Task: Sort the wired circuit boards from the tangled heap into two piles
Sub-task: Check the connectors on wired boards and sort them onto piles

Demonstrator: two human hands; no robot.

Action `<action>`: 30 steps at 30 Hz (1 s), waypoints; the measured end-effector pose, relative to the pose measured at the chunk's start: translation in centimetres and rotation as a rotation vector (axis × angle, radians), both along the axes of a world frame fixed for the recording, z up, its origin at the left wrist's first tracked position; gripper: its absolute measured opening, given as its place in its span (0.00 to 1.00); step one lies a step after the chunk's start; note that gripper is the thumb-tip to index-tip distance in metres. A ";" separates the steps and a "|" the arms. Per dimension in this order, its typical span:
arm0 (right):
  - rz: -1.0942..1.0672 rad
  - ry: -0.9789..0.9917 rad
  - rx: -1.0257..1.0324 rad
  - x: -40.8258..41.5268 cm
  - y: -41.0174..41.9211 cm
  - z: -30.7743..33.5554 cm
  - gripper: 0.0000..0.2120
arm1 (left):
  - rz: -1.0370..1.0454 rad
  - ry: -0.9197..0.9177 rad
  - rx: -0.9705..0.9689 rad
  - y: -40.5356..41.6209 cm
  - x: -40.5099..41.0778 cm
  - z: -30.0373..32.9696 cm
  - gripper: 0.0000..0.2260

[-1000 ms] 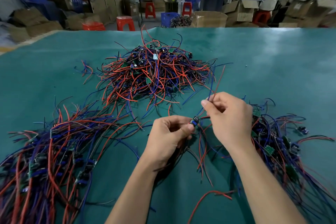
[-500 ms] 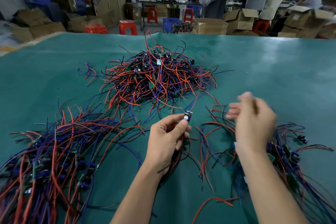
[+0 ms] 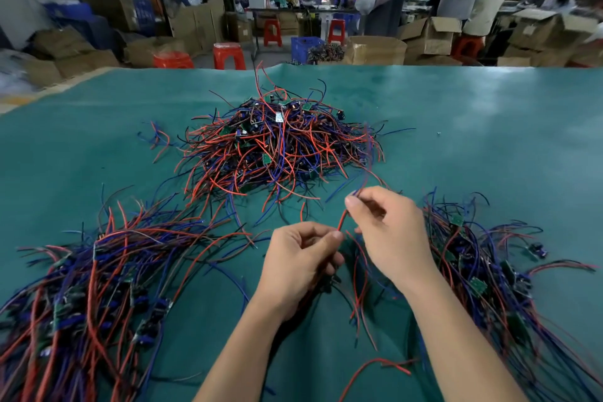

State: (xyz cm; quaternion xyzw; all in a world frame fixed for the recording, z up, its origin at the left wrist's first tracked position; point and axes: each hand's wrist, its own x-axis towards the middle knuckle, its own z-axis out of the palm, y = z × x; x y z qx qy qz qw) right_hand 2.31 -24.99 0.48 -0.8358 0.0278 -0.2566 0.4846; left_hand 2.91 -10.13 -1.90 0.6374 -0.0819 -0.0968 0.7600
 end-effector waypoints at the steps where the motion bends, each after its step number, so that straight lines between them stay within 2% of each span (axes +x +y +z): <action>1: -0.037 -0.027 0.029 0.1 -0.3 0.1 0.09 | -0.015 -0.007 0.018 0.0 0.0 0.1 0.05; 7: -0.352 -0.255 0.212 -0.1 -2.6 2.0 0.14 | -0.058 -0.051 0.126 -0.1 -0.6 0.4 0.07; 9: -0.474 -0.417 0.329 -0.7 -4.1 3.7 0.12 | -0.026 -0.078 0.146 -0.2 -0.6 0.3 0.10; 11: -0.491 -0.505 0.441 -1.5 -4.5 5.5 0.08 | 0.022 -0.074 0.120 -0.3 -0.6 0.1 0.12; 13: -0.323 -0.476 0.500 -2.1 -2.4 6.9 0.08 | 0.060 -0.051 0.089 -0.5 -0.6 0.1 0.11; 15: -0.064 -0.373 0.500 -2.3 1.8 7.8 0.07 | 0.082 -0.069 0.086 -0.5 -0.7 0.2 0.10; 18: 0.283 -0.135 0.552 -2.0 10.1 8.3 0.09 | 0.114 -0.142 0.173 -0.8 -0.6 0.5 0.09; 20: 0.465 0.054 0.574 -1.7 15.6 8.2 0.12 | 0.129 -0.093 0.216 -1.0 -0.3 0.6 0.06; 22: 0.611 0.234 0.363 -1.3 19.5 7.8 0.18 | 0.162 -0.076 0.191 -1.0 -0.6 0.6 0.07; 25: 0.687 0.349 -0.251 0.7 21.1 7.0 0.18 | 0.177 -0.062 0.154 -1.0 -0.5 0.8 0.10; 27: 0.594 0.337 -0.492 3.0 20.1 6.4 0.10 | 0.159 -0.053 0.141 -0.9 -0.3 0.8 0.09; 28: 0.508 0.341 -0.570 4.3 19.3 6.1 0.09 | 0.134 -0.045 0.142 -0.8 -0.1 0.5 0.09; 30: 0.327 0.320 -0.696 6.8 17.5 5.5 0.17 | 0.120 -0.035 0.173 -0.3 -0.2 -0.2 0.09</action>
